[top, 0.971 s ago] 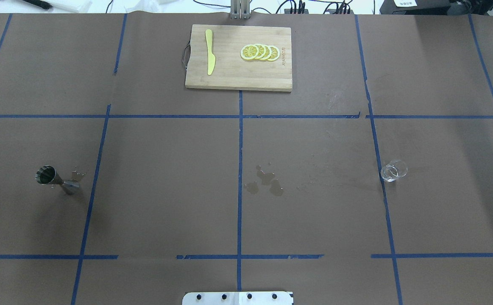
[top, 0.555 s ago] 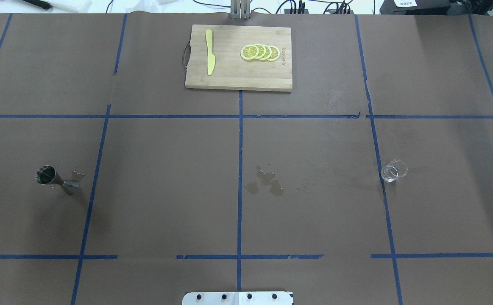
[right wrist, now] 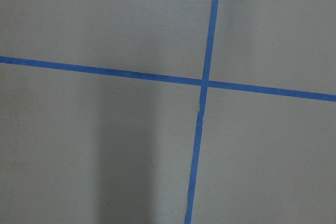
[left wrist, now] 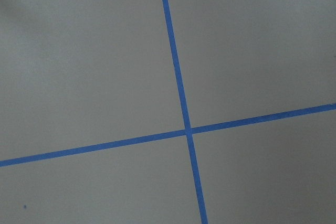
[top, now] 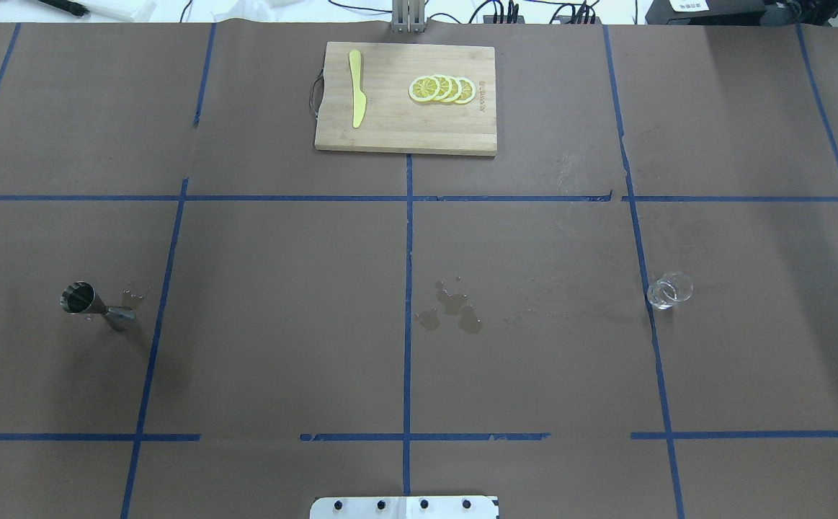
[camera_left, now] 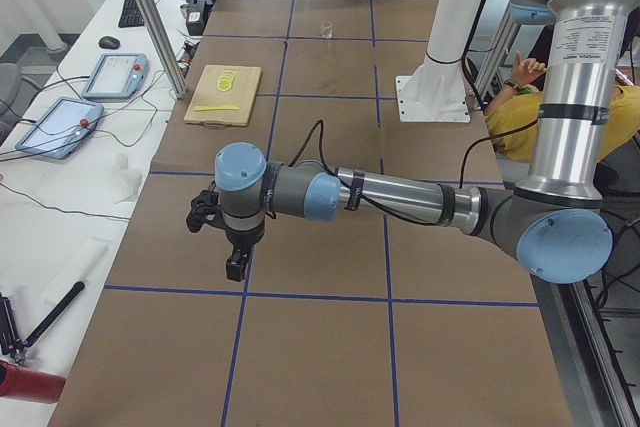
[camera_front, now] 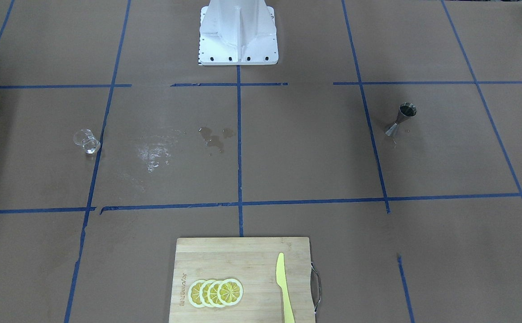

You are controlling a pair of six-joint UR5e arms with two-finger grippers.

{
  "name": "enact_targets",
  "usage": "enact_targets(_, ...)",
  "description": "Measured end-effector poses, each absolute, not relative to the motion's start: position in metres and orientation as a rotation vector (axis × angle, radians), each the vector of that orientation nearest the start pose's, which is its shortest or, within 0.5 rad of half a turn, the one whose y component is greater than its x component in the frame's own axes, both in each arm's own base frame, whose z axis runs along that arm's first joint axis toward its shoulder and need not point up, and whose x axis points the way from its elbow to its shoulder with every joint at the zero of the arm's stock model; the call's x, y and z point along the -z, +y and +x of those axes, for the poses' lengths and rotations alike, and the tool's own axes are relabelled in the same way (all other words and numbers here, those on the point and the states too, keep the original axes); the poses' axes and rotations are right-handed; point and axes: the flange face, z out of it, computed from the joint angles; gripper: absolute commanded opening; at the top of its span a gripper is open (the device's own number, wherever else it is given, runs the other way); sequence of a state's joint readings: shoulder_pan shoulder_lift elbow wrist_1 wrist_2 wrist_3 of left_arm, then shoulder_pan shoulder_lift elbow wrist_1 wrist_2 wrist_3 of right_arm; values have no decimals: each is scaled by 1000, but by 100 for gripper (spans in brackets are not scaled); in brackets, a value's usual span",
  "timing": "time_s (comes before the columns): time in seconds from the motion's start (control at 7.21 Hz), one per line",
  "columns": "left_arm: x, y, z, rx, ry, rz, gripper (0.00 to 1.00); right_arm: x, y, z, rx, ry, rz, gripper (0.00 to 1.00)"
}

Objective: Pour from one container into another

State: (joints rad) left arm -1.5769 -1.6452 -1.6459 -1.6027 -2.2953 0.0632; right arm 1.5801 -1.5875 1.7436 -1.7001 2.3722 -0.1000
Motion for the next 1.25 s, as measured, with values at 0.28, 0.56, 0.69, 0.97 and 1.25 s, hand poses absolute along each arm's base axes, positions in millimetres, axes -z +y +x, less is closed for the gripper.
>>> enact_targets(0.28,-577,-529,-70,-121,714,210,100,-596,-471,67,93,-795,60,100)
enact_targets(0.56,-578,-526,-69,-118,715,207,100,-599,-461,70,80,-793,44,100)
enact_targets(0.69,-579,-525,-69,-116,716,205,100,-603,-458,70,76,-784,35,100)
enact_targets(0.97,-581,-523,-69,-106,720,193,100,-611,-454,69,76,-746,16,100)
enact_targets(1.25,-586,-523,-69,-51,725,159,100,-614,-454,64,89,-715,9,100)
